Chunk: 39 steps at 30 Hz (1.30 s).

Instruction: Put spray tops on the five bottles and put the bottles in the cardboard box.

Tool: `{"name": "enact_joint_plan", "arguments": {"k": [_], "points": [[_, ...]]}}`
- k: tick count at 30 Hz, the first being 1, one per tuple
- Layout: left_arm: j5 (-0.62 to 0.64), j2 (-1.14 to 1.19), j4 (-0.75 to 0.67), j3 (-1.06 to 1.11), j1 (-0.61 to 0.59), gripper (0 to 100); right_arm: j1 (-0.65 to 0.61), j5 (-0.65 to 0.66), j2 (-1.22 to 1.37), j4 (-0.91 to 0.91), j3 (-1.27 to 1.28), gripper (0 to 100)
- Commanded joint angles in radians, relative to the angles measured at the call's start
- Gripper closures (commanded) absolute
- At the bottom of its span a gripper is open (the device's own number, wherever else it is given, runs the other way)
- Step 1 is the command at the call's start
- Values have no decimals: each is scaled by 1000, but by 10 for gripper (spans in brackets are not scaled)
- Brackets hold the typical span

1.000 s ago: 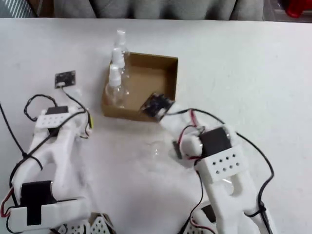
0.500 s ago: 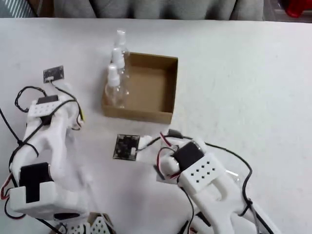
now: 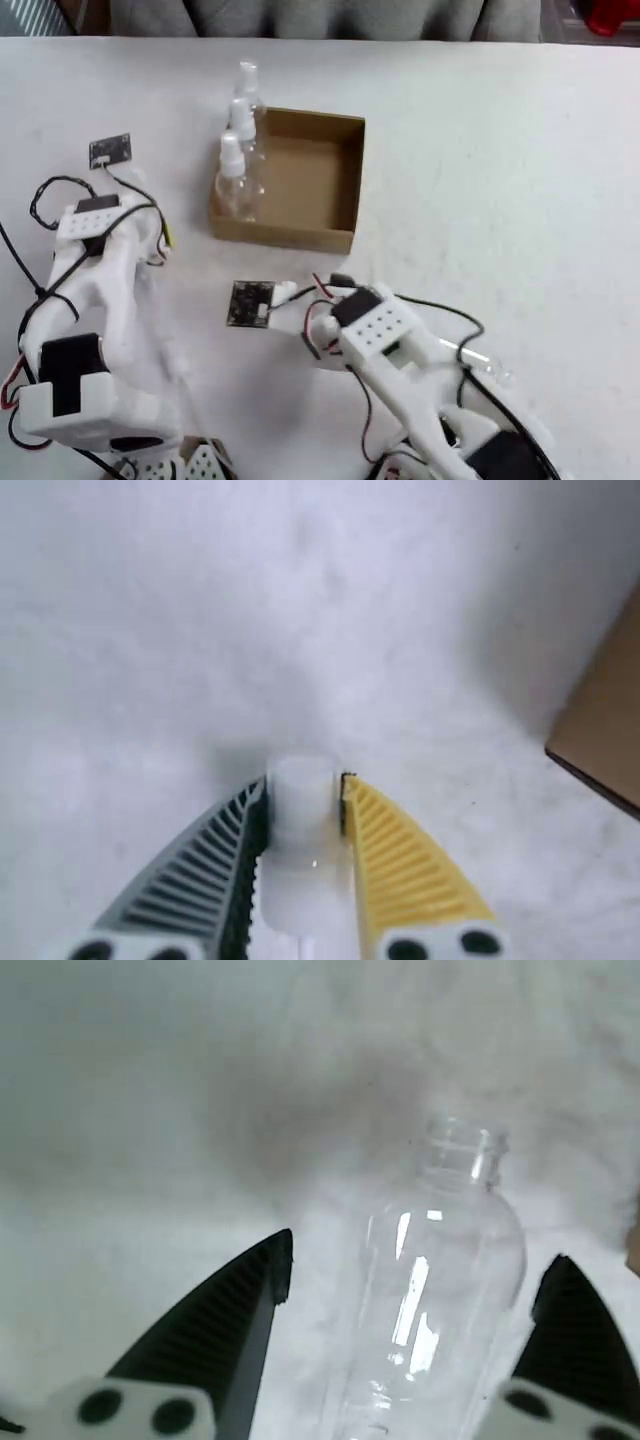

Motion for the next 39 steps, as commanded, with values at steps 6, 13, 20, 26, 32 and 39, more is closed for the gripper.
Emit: {"name": "enact_joint_plan", "arguments": {"k": [6,13,20,26,32,39], "points": [[-3,-2,12,-58,-4,979,65,49,45,-53,-18,872],[-3,-1,12,-58,-2,979,197,40,44,39,-112,975],[-3,-1,-5,-49,8,979,478,-224,44,275,-440,982],[-5,-1,-5,-49,7,979,791,-331,44,340,-591,982],[-6,-1,-6,-49,8,979,1125,-210,44,341,-634,981],[-8,-1,-6,-48,19,979,1420,15,62,263,-577,981]]}}
